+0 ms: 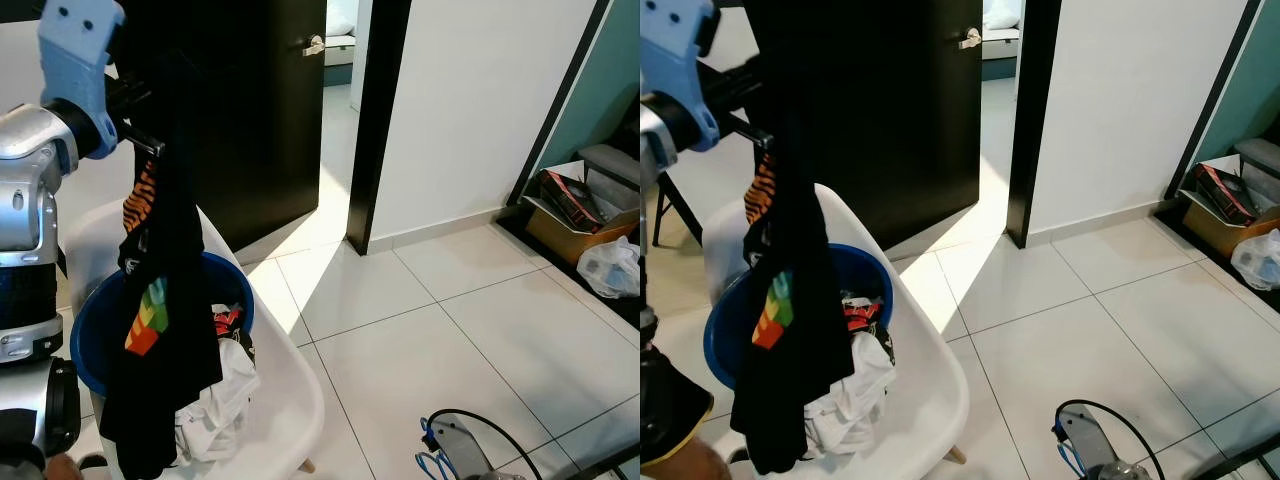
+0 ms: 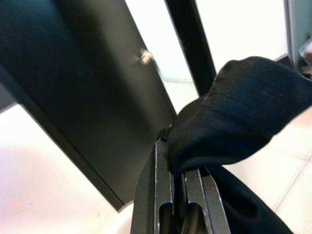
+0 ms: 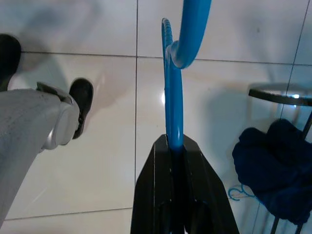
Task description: Hang hanger
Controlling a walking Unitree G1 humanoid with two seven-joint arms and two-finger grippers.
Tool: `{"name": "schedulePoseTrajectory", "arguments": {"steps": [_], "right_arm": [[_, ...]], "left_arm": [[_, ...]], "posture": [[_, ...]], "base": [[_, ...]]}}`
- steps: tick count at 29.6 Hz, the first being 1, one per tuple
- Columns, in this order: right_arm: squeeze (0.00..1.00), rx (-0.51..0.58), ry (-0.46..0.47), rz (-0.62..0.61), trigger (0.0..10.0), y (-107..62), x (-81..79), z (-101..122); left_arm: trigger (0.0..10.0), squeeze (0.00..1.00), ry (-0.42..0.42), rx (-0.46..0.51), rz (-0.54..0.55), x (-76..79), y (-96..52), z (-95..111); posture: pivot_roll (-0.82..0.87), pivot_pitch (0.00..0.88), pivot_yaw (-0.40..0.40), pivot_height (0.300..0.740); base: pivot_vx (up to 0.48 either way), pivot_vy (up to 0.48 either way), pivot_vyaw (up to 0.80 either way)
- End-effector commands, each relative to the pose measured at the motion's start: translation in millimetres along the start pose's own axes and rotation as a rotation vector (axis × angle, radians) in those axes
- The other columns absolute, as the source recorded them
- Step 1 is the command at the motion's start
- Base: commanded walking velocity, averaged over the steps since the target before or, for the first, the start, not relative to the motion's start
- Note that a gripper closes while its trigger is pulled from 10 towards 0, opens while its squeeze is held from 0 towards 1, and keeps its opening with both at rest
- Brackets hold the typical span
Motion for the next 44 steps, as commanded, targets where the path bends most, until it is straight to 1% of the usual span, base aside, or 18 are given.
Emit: {"name": "schedulePoseTrajectory", "arguments": {"steps": [1, 2, 4, 6, 9, 14, 19, 21, 22, 24, 30, 31, 32, 34, 37, 38, 39, 44], "right_arm": [[0.00, -0.002, -0.009, 0.001, 10.0, 0.1, -0.7, 0], [0.00, -0.002, -0.009, 0.001, 10.0, 0.1, -0.7, 0], [0.00, -0.003, -0.009, 0.001, 10.0, 0.1, -0.6, 0], [0.00, -0.003, -0.009, 0.001, 10.0, 0.1, -0.6, 0], [0.00, -0.005, -0.010, 0.001, 10.0, 0.1, -0.5, 0], [0.00, -0.006, -0.011, 0.002, 10.0, 0.1, -0.4, 0], [0.00, -0.008, -0.013, 0.003, 10.0, 0.0, -0.2, 0], [0.00, -0.008, -0.013, 0.003, 10.0, 0.0, -0.2, 0], [0.00, -0.008, -0.014, 0.004, 10.0, 0.0, -0.1, 0], [0.00, -0.009, -0.015, 0.004, 10.0, 0.0, -0.1, 0], [0.00, -0.010, -0.017, 0.005, 10.0, -0.1, 0.4, 0], [0.00, -0.010, -0.018, 0.005, 10.0, -0.1, 0.4, 0], [0.00, -0.010, -0.018, 0.005, 10.0, -0.1, 0.4, 0], [0.00, -0.009, -0.017, 0.001, 10.0, -0.2, 0.9, 0], [0.00, -0.009, -0.016, -0.001, 10.0, -0.2, 1.0, 0], [0.00, -0.009, -0.016, -0.001, 10.0, -0.2, 1.1, 0], [0.00, -0.009, -0.017, -0.001, 10.0, -0.2, 1.0, 0], [0.00, -0.009, -0.020, 0.000, 10.0, -0.1, 0.8, 0]], "left_arm": [[3.6, 0.00, 0.013, -0.087, -0.129, 22.5, 0.8, -17], [3.6, 0.00, 0.013, -0.087, -0.129, 22.5, 0.8, -17], [3.6, 0.00, 0.038, -0.133, -0.235, 42.1, -2.2, -27], [3.6, 0.00, 0.038, -0.133, -0.235, 42.1, -2.2, -27], [3.9, 0.00, 0.080, -0.214, -0.341, 59.3, -9.6, -42], [4.1, 0.00, 0.107, -0.265, -0.441, 73.4, -17.8, -53], [4.0, 0.00, 0.097, -0.290, -0.623, 96.5, -33.8, -59], [4.0, 0.00, 0.097, -0.290, -0.623, 96.5, -33.8, -59], [4.1, 0.00, 0.096, -0.314, -0.709, 105.7, -44.1, -62], [4.1, 0.00, 0.083, -0.337, -0.762, 112.2, -50.7, -66], [4.5, 0.00, 0.078, -0.361, -0.799, 122.7, -53.0, -78], [5.5, 0.00, 0.082, -0.358, -0.801, 126.4, -51.6, -82], [5.5, 0.00, 0.082, -0.358, -0.801, 126.4, -51.6, -82], [9.4, 0.00, 0.068, -0.368, -0.750, 130.5, -43.1, -92], [9.4, 0.00, 0.056, -0.373, -0.730, 130.8, -40.6, -94], [10.0, 0.94, 0.044, -0.367, -0.708, 130.2, -37.7, -94], [10.0, 1.00, 0.041, -0.356, -0.687, 128.3, -35.1, -93], [10.0, 1.00, 0.035, -0.320, -0.600, 117.4, -27.6, -89]], "posture": [[-0.04, 0.000, -0.026, 0.740], [-0.04, 0.000, -0.026, 0.740], [-0.04, 0.000, -0.026, 0.740], [-0.04, 0.000, -0.026, 0.740], [-0.03, 0.000, -0.028, 0.740], [-0.03, 0.000, -0.027, 0.740], [-0.04, 0.000, -0.027, 0.740], [-0.04, 0.000, -0.027, 0.740], [-0.03, 0.000, -0.026, 0.740], [-0.03, 0.000, -0.026, 0.740], [-0.03, 0.000, -0.029, 0.740], [-0.03, 0.000, -0.028, 0.740], [-0.03, 0.000, -0.028, 0.740], [-0.04, 0.000, -0.027, 0.740], [-0.04, 0.000, -0.027, 0.740], [-0.04, 0.000, -0.027, 0.740], [-0.03, 0.000, -0.029, 0.740], [-0.03, 0.000, -0.028, 0.740]], "base": [[0.000, 0.000, 0.00], [0.000, 0.000, 0.00], [0.000, 0.000, 0.00], [0.000, 0.000, 0.00], [0.000, 0.000, 0.00], [0.000, 0.000, 0.00], [0.000, 0.000, 0.00], [0.000, 0.000, 0.00], [0.000, 0.000, 0.00], [0.000, 0.000, 0.00], [0.000, 0.000, 0.00], [0.000, 0.000, 0.00], [0.000, 0.000, 0.00], [0.000, 0.000, 0.00], [0.000, 0.000, 0.00], [0.000, 0.000, 0.00], [0.000, 0.000, 0.00], [0.000, 0.000, 0.00]]}}
Point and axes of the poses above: a point about 5 cm out from each wrist's last joint towards the gripper, its own y axis pointing out of the wrist towards the gripper, its own z axis along the axis of the wrist's last joint, x = y × z, the point moved 2 cm from there along y, pointing out of the wrist towards the gripper, and after that the axes turned 15 degrees about -y, right-handed, at the moved point
